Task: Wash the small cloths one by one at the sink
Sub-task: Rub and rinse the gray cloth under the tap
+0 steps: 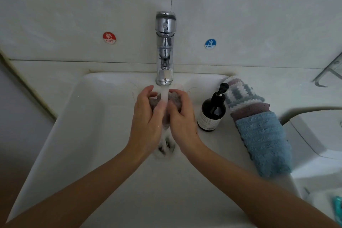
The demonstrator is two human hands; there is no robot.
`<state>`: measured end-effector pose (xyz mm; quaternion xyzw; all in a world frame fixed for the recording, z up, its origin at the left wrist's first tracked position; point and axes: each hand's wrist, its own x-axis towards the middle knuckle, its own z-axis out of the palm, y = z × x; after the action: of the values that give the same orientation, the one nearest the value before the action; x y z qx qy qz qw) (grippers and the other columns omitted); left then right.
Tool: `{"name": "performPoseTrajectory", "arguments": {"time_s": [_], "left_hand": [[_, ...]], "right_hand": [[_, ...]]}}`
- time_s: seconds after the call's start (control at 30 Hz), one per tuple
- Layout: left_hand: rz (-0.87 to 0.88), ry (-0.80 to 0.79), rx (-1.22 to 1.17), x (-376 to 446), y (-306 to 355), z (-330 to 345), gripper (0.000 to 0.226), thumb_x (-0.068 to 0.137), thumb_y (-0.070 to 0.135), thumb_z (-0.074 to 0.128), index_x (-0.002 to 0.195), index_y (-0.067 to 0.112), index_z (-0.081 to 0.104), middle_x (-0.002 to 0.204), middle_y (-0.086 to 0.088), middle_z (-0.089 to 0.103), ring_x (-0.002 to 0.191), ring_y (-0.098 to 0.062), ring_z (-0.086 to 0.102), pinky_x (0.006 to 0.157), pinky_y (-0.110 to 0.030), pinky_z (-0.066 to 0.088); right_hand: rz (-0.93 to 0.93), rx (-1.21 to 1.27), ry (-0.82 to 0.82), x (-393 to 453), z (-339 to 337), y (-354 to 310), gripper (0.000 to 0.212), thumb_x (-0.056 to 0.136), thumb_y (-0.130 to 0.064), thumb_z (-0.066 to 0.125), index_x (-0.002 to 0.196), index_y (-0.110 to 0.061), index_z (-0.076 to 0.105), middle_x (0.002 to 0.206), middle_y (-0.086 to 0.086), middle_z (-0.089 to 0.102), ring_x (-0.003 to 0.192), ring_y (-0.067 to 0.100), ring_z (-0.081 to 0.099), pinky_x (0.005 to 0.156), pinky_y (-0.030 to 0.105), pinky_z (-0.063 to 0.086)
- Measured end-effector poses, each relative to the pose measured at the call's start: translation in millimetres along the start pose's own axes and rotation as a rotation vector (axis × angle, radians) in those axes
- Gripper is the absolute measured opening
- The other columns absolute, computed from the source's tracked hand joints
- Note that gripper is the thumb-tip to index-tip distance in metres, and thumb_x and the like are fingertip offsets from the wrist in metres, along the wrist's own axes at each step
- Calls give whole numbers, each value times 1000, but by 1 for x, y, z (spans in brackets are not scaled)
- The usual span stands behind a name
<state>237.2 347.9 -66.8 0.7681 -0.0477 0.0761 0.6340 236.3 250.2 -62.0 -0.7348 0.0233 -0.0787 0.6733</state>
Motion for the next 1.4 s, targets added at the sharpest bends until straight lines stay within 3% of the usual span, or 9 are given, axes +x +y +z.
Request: {"name": "performPoseTrajectory", "arguments": {"time_s": [0.3, 0.4, 0.53, 0.73, 0.9, 1.03, 1.2, 1.3, 1.4], "left_hand": [[-138, 58, 126, -2, 2, 4, 44, 95, 56, 35, 90, 22, 62, 78, 5, 67, 73, -8, 64, 68, -32, 52], [-151, 95, 135, -3, 5, 5, 41, 96, 53, 37, 83, 29, 67, 74, 8, 68, 70, 1, 63, 63, -22, 48], [-133, 96, 79, 0, 5, 7, 41, 100, 44, 42, 77, 23, 70, 66, 4, 67, 63, -6, 62, 54, -20, 43], [-70, 109, 55, 9, 1, 2, 38, 98, 33, 47, 78, 7, 65, 71, -13, 64, 64, -25, 59, 61, -42, 48], [-46, 100, -5, 8, 9, 0, 31, 95, 30, 49, 70, 12, 49, 60, 0, 50, 55, -9, 47, 53, -32, 43], [-11, 59, -6, 9, 20, 2, 24, 98, 26, 51, 82, 8, 52, 67, -2, 59, 53, -6, 56, 47, -19, 44], [-41, -90, 109, 20, 25, 6, 22, 100, 35, 38, 100, 15, 48, 101, -8, 60, 82, -15, 65, 60, -28, 53], [-40, -60, 114, 16, 27, 7, 26, 99, 48, 35, 95, 26, 47, 95, -1, 63, 74, -1, 64, 60, -22, 53], [-217, -134, 179, 19, 21, 3, 47, 90, 72, 24, 106, 34, 46, 94, 5, 66, 78, -12, 65, 57, -32, 53]], "right_hand": [[127, -8, -54, -10, 10, -1, 27, 101, -45, 40, 96, -24, 56, 79, -7, 63, 68, 3, 59, 60, 21, 46], [113, -89, -11, -6, 11, 1, 37, 97, -57, 38, 93, -28, 61, 84, -9, 69, 78, 0, 65, 75, 29, 53], [93, -103, 18, -2, 12, 1, 36, 99, -48, 43, 74, -25, 58, 64, -8, 59, 64, 9, 59, 62, 39, 50], [32, -176, -49, 3, 10, -2, 21, 105, -29, 41, 88, -27, 53, 80, -7, 60, 72, 8, 59, 63, 25, 46], [210, 74, -130, -1, 5, -17, 21, 105, -39, 35, 108, -23, 49, 86, 1, 59, 58, 7, 55, 44, 20, 43], [256, 35, -191, -1, -1, -23, 41, 99, -59, 34, 111, -23, 50, 75, 1, 63, 58, 16, 60, 54, 35, 55], [127, 17, -28, 2, -4, -19, 22, 102, -43, 41, 102, -26, 55, 75, 0, 61, 58, 11, 57, 50, 29, 47], [48, 136, 37, 2, -2, -18, 10, 103, -23, 45, 103, -22, 55, 79, -2, 62, 64, 6, 58, 51, 20, 45], [3, 169, 71, 2, -4, -17, 21, 100, -6, 48, 98, -27, 53, 87, -5, 61, 74, 2, 60, 61, 20, 50]]}}
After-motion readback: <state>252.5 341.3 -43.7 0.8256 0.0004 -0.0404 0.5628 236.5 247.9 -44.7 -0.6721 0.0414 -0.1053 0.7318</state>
